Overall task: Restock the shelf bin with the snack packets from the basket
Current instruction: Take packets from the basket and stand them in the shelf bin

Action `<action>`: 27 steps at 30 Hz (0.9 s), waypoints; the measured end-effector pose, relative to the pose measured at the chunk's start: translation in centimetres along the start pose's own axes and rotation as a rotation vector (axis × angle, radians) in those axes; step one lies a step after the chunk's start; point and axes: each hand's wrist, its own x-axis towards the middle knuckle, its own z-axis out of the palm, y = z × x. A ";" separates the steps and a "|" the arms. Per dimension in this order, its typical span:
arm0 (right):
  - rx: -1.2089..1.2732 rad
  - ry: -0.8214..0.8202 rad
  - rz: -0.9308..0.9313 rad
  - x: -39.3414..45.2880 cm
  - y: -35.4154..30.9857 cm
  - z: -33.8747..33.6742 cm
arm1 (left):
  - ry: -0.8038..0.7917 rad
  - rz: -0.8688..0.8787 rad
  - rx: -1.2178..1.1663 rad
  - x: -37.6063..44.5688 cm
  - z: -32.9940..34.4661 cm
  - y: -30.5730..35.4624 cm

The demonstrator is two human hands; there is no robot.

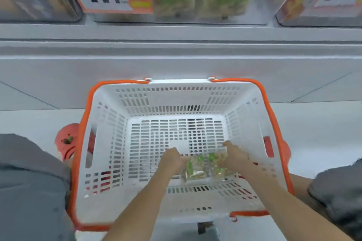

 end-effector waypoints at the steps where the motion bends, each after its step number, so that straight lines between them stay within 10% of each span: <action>1: 0.065 -0.001 0.067 0.7 0.2 0.7 | -0.056 -0.087 -0.094 0.8 1.0 -0.3; 5: 0.337 0.031 0.217 1.8 -0.2 3.5 | -0.167 -0.337 -0.349 2.6 3.2 -0.7; 11: 0.654 -0.084 0.385 2.0 0.3 4.1 | -0.154 -0.271 -0.562 4.0 3.8 -1.5; 19: 1.117 -0.324 0.145 -2.5 -1.5 0.3 | -0.244 -0.119 -0.671 0.1 -2.9 -0.4; 27: 1.499 -0.216 -0.259 -10.5 -7.9 -10.8 | -0.151 0.344 -0.850 -11.1 -18.7 4.9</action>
